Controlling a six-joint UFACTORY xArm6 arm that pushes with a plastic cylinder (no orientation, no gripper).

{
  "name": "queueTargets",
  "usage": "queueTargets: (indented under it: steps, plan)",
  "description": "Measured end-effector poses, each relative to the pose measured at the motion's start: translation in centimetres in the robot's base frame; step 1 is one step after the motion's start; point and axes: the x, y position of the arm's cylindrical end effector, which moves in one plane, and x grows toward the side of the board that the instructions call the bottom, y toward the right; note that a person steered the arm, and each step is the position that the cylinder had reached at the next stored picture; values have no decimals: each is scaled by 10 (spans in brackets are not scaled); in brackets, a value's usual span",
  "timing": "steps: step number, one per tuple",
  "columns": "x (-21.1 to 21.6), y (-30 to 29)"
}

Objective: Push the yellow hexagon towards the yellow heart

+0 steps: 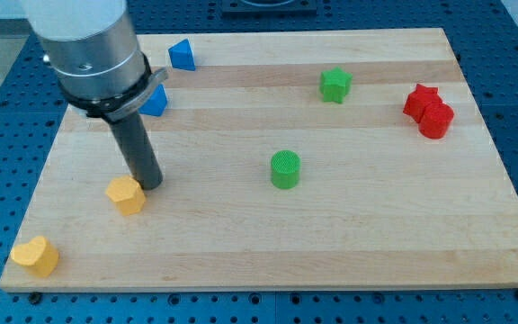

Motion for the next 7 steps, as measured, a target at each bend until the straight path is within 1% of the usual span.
queueTargets:
  steps: [1, 3, 6, 7]
  plan:
    - [2, -13]
    - [20, -14]
    - [26, -12]
    - [34, -14]
